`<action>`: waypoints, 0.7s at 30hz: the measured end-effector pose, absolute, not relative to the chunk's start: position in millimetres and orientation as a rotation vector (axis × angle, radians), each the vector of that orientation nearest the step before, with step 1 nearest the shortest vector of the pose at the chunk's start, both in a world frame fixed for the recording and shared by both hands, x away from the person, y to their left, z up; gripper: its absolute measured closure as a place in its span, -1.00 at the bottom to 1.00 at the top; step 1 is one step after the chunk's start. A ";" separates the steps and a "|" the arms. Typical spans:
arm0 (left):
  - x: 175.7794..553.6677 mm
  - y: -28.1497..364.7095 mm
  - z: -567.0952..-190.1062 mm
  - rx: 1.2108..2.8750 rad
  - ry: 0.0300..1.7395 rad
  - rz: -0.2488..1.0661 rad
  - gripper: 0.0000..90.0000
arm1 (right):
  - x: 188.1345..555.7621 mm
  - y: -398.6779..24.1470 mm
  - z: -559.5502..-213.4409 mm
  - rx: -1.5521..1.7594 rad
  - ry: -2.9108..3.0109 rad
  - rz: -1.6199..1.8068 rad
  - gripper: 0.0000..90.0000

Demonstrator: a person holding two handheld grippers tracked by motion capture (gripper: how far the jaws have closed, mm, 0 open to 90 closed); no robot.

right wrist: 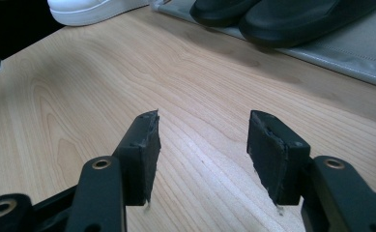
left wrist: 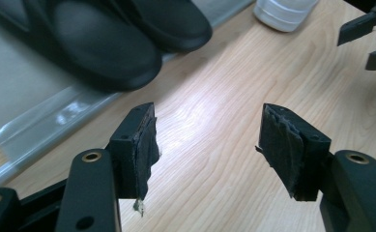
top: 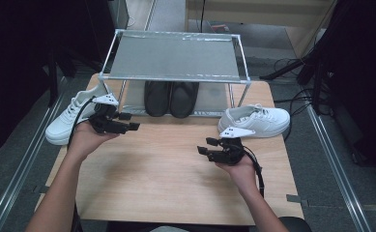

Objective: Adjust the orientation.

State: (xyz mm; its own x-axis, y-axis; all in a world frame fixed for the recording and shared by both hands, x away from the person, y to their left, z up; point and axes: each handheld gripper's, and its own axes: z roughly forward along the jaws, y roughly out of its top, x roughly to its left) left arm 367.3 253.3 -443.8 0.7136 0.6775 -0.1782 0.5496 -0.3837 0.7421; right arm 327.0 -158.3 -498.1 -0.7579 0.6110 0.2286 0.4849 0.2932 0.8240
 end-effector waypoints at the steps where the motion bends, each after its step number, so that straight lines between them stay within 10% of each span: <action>1: 367.5 255.8 -444.3 2.076 0.943 0.198 -0.13 | 327.5 -158.4 -498.3 1.029 2.420 1.468 0.04; 21: 371.3 316.7 -448.2 1.992 1.081 0.256 -0.12 | 329.2 -159.3 -500.2 1.050 2.428 1.450 0.04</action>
State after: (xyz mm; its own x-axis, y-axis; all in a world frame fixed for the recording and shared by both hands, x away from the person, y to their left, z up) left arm 371.3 316.7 -448.2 0.6083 0.7686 -0.1978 0.5986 -0.2806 0.7503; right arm 329.2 -159.3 -500.2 -0.7507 0.6183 0.2328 0.4982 0.2983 0.8141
